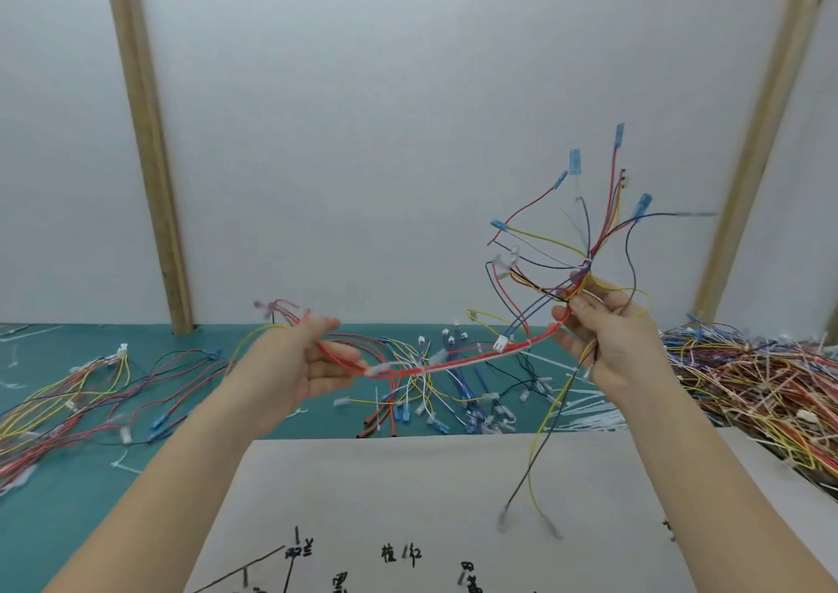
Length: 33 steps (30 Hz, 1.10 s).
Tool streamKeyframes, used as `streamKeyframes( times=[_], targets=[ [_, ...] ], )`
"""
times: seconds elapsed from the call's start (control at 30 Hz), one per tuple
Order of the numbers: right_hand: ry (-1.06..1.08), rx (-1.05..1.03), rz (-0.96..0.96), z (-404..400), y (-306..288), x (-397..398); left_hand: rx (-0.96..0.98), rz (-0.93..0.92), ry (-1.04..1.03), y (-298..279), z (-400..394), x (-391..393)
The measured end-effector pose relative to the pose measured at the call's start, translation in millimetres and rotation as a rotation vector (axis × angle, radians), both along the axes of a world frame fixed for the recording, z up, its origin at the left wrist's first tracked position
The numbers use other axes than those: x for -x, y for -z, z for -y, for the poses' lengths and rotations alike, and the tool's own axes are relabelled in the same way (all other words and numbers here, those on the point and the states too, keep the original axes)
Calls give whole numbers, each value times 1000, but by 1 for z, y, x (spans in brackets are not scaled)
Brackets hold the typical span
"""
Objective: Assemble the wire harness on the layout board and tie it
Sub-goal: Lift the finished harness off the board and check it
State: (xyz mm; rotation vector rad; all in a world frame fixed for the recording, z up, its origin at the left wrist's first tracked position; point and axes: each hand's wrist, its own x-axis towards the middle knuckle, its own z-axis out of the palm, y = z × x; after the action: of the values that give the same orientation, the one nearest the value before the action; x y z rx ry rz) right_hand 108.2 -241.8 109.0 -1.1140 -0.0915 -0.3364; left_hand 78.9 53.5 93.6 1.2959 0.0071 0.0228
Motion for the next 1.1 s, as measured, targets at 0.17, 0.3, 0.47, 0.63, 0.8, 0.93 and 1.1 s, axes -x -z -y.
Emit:
streamKeyframes(
  times=[0.17,0.3,0.47,0.63,0.8,0.93,1.1],
  targets=[
    [-14,30,1,5,3,0,-356,37,-66,18,-3,-7],
    [-41,56,-23,5,8,0,-102,96,19,20,-4,-6],
    [-94,64,-36,4,12,-1,107,105,211,21,-9,-2],
    [-127,79,-23,3,11,0,143,134,259,21,-7,-1],
    [-164,77,-22,3,9,2,160,163,324,20,-7,-1],
    [-180,93,-25,0,7,4,80,159,353,18,-7,-2],
    [-202,133,-23,-4,6,7,-668,-57,263,8,-6,4]
  ],
)
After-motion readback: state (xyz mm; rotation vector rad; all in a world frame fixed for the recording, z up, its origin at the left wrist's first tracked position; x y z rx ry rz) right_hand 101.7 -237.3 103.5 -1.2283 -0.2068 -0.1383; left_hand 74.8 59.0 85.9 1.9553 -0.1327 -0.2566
